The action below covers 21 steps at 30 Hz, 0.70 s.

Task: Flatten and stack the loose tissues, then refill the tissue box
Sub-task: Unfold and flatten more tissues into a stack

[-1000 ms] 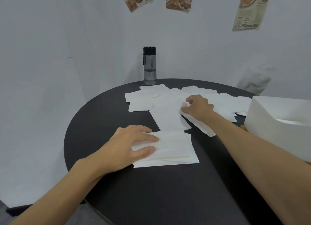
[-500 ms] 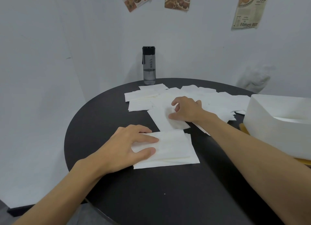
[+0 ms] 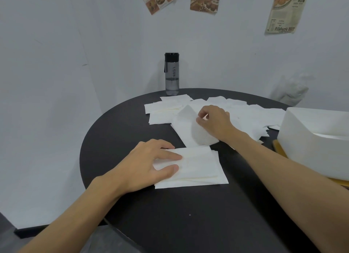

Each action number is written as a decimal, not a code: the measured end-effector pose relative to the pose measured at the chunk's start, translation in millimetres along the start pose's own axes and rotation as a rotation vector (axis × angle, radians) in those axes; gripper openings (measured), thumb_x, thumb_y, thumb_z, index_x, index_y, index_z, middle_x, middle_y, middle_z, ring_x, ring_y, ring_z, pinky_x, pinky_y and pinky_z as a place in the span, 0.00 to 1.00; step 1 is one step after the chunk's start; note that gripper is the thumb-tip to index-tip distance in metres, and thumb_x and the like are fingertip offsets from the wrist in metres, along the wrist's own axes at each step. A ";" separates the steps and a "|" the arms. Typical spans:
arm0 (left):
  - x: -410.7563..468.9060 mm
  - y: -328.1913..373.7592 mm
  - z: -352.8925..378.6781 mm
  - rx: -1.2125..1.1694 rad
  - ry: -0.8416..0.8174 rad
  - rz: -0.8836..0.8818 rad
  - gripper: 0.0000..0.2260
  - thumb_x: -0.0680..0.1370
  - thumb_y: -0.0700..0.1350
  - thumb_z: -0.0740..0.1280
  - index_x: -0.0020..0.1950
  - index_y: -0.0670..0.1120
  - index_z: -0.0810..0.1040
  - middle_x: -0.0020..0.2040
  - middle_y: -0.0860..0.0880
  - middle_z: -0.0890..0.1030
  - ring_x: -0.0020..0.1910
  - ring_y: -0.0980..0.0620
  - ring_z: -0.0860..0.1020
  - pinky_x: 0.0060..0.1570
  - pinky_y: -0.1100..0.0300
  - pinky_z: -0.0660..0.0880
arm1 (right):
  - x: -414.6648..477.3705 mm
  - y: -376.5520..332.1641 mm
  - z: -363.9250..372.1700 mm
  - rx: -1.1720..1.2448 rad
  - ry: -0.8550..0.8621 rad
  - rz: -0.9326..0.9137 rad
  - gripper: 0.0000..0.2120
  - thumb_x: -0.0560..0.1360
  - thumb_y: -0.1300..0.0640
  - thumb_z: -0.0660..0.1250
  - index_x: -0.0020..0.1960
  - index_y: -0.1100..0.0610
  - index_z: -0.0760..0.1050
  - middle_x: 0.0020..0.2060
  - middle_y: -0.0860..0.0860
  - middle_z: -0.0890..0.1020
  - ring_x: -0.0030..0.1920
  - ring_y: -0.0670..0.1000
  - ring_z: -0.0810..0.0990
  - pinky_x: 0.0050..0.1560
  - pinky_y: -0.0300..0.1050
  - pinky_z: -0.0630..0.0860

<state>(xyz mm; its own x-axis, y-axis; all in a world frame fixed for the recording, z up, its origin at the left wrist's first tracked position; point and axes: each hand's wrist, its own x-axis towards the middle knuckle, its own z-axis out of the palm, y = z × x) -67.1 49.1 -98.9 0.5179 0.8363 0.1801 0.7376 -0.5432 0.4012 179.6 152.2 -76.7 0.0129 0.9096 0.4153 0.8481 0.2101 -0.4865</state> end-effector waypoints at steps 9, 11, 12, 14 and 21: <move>2.0 -0.2 0.9 -0.050 0.054 -0.011 0.23 0.75 0.69 0.53 0.61 0.64 0.80 0.65 0.67 0.72 0.68 0.64 0.68 0.72 0.55 0.61 | -8.1 -23.6 -38.5 0.660 0.075 0.107 0.04 0.79 0.59 0.64 0.45 0.55 0.74 0.33 0.49 0.79 0.32 0.47 0.72 0.33 0.39 0.69; 2.5 -1.0 0.9 -0.088 0.099 -0.011 0.23 0.76 0.68 0.53 0.61 0.62 0.80 0.64 0.66 0.73 0.67 0.64 0.68 0.72 0.52 0.62 | -11.6 -27.4 -44.3 0.755 0.102 0.131 0.05 0.78 0.59 0.65 0.44 0.55 0.75 0.36 0.48 0.80 0.35 0.47 0.75 0.35 0.40 0.72; 2.8 -1.7 0.6 -0.101 0.126 -0.006 0.22 0.78 0.66 0.53 0.61 0.61 0.80 0.63 0.66 0.74 0.67 0.64 0.69 0.71 0.50 0.63 | -13.4 -29.3 -47.5 0.791 0.110 0.141 0.05 0.79 0.60 0.66 0.44 0.54 0.75 0.36 0.47 0.80 0.35 0.47 0.76 0.35 0.39 0.72; 3.7 -1.6 -0.7 -0.142 0.189 -0.009 0.16 0.80 0.61 0.57 0.60 0.59 0.81 0.61 0.65 0.77 0.66 0.65 0.70 0.69 0.52 0.66 | -16.4 -32.5 -53.0 0.871 0.109 0.160 0.05 0.79 0.60 0.66 0.44 0.55 0.76 0.37 0.47 0.81 0.37 0.48 0.77 0.37 0.42 0.75; 20.0 21.5 -22.5 -0.669 0.585 -0.240 0.14 0.83 0.51 0.61 0.68 0.51 0.72 0.46 0.52 0.85 0.41 0.58 0.82 0.44 0.66 0.75 | -35.9 -40.3 -72.0 1.071 -0.072 0.134 0.02 0.80 0.59 0.68 0.50 0.57 0.79 0.43 0.52 0.84 0.41 0.52 0.81 0.41 0.47 0.78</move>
<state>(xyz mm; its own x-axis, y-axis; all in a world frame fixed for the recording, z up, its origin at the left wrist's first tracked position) -50.6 55.8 -66.5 -0.0527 0.9245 0.3776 0.2980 -0.3463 0.8895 183.1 85.2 -16.7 0.0106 0.9600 0.2799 -0.0622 0.2800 -0.9580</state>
